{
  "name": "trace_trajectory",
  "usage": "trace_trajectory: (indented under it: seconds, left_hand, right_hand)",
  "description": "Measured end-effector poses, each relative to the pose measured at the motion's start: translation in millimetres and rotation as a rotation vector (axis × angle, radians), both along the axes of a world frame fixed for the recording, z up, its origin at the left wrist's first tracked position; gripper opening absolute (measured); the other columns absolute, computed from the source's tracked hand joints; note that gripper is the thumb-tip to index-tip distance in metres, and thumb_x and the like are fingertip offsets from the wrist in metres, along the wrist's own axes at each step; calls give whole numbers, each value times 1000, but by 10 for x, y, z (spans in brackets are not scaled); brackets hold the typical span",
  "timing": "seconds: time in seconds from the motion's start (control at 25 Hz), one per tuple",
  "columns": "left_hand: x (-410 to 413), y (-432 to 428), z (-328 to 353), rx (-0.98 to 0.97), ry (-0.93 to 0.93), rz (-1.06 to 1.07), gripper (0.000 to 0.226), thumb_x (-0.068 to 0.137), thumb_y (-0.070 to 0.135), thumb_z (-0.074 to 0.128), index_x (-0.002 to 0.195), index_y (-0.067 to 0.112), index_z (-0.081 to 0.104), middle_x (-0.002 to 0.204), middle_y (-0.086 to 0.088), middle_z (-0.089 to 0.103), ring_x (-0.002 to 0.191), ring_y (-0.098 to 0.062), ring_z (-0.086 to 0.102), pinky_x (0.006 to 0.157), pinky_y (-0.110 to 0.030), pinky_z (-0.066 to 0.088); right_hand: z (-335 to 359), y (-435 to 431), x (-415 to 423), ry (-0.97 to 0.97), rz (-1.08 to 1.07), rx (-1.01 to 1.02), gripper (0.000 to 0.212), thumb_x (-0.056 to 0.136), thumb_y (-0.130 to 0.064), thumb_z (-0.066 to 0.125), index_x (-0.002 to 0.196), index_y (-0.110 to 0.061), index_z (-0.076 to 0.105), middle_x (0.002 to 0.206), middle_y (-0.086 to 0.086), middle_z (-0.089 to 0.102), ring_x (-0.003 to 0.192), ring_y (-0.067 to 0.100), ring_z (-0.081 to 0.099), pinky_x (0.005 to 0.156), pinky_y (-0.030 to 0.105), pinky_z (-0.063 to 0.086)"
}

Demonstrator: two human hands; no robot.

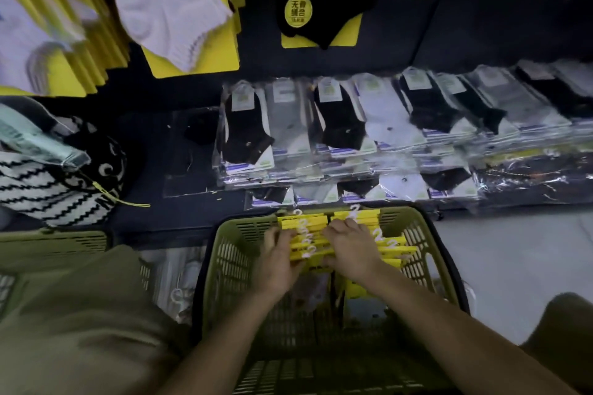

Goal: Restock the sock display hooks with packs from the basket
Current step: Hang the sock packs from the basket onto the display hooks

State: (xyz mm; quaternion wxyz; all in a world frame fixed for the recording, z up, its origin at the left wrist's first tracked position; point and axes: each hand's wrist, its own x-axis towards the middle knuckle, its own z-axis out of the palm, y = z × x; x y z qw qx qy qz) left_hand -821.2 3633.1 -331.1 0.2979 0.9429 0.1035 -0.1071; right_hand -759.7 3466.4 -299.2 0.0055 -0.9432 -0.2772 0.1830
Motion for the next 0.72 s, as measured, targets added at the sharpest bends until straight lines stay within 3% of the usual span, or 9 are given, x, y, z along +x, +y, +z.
trace_trajectory:
  seconds: [0.2,0.48,0.64,0.72]
  left_hand:
    - [-10,24,-99,113,51,-93,57,80,30,68,130,27,41,142,-4,20,130,-27,34,97,-38,44]
    - [32,121,-10,143,211,-128,60,78,39,68,130,25,43,125,-7,40,120,-27,45,93,-36,44]
    - [55,270,172,2,238,-95,52,76,31,72,123,21,53,119,-7,53,114,-25,51,91,-29,44]
    - [125,350,372,-222,219,-50,47,75,15,75,116,15,54,114,-5,59,107,-20,55,86,-24,44]
  right_hand:
    - [-67,98,-61,-109,100,-101,42,86,-21,52,127,-13,43,128,8,46,122,30,37,102,42,26]
    - [10,226,-82,-101,139,-204,44,85,-27,58,126,-14,49,129,9,46,122,31,36,104,43,24]
    - [107,206,-151,-64,154,-64,50,80,-38,63,123,-16,52,126,4,49,121,25,35,100,39,24]
    - [264,135,-118,52,30,144,55,79,-45,64,125,-18,51,125,2,54,120,22,43,96,33,30]
